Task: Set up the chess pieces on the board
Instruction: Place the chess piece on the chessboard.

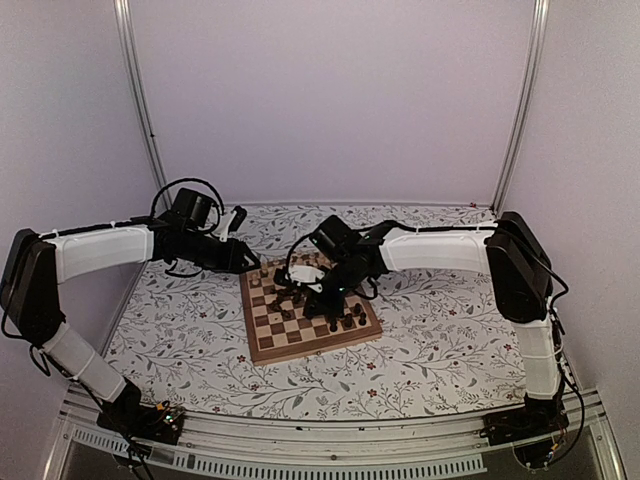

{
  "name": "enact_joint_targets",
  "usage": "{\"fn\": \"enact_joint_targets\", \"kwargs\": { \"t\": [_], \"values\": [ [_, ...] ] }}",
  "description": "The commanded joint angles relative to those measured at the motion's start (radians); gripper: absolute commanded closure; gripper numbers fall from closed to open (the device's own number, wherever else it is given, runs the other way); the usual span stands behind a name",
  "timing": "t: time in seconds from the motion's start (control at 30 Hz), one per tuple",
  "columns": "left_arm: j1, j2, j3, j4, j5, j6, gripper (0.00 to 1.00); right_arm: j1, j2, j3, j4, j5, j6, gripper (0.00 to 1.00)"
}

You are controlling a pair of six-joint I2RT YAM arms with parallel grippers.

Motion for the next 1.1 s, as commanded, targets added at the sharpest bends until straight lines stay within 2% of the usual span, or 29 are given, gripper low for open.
{"fn": "enact_joint_targets", "kwargs": {
  "t": [0.0, 0.73, 0.93, 1.07],
  "values": [
    [-0.008, -0.001, 0.029, -0.013, 0.003, 0.011, 0.58, 0.008, -0.044, -0.031, 0.021, 0.024, -0.005, 0.97],
    [-0.009, 0.010, 0.034, -0.025, 0.004, 0.017, 0.58, 0.009, -0.084, -0.093, 0.035, 0.059, -0.014, 0.96],
    [-0.009, 0.021, 0.037, -0.030, 0.016, 0.018, 0.58, 0.007, -0.082, -0.077, 0.037, 0.049, -0.008, 0.75],
    [-0.008, 0.027, 0.038, -0.031, 0.020, 0.018, 0.57, 0.009, -0.082, -0.035, 0.032, 0.054, -0.006, 0.70]
  ]
}}
